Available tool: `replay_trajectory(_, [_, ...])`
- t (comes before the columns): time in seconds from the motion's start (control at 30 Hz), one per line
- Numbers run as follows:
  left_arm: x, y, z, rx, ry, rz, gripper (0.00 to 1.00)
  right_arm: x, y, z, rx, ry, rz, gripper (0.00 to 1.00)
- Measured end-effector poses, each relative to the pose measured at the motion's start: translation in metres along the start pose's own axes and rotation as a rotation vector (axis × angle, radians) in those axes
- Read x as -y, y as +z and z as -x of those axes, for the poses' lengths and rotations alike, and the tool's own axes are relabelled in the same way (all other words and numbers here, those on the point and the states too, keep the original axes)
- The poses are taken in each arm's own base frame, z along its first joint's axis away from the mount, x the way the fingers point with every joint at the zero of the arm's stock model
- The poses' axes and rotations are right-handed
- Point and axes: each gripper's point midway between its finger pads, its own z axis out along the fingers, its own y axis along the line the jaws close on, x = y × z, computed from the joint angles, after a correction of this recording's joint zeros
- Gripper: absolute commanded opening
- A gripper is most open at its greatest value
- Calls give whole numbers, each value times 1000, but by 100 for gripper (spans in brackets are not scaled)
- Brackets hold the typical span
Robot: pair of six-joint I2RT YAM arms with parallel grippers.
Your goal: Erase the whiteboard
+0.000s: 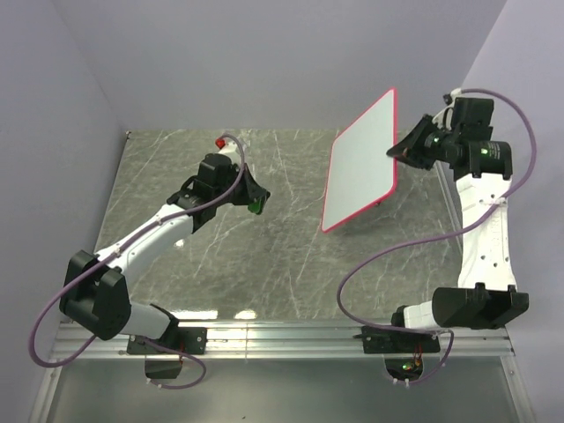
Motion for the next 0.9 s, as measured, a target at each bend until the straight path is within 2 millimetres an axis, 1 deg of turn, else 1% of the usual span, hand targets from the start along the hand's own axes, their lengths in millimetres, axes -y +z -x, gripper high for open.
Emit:
replay_trajectory(0.07, [-6, -1, -9, -31, -5, 22, 0, -4, -5, 17, 55, -13, -8, 0])
replay_trajectory(0.17, [-9, -5, -12, -41, -5, 37, 0, -4, -9, 36, 119, -13, -34, 0])
replay_trajectory(0.27, [-8, -15, -7, -22, 2, 49, 0, 0, -8, 55, 160, -6, -69, 0])
replay_trajectory(0.37, [-5, -29, 4, 16, 15, 51, 0, 8, 4, 65, 168, 5, -99, 0])
replay_trajectory(0.47, [-4, -41, 11, 42, 25, 54, 0, 20, 22, 65, 159, 22, -120, 0])
replay_trajectory(0.6, [-4, -52, 14, 57, 28, 66, 0, 44, 50, 51, 123, 69, -151, 0])
replay_trajectory(0.7, [-6, -60, 13, 53, 27, 79, 0, 64, 70, 36, 92, 113, -182, 0])
replay_trajectory(0.73, [-7, -62, 12, 50, 29, 84, 0, 68, 75, 35, 95, 125, -186, 0])
replay_trajectory(0.8, [-9, -67, 12, 50, 33, 93, 0, 70, 83, 40, 117, 134, -178, 0])
replay_trajectory(0.9, [-12, -74, 12, 52, 42, 107, 0, 71, 89, 47, 153, 140, -167, 0])
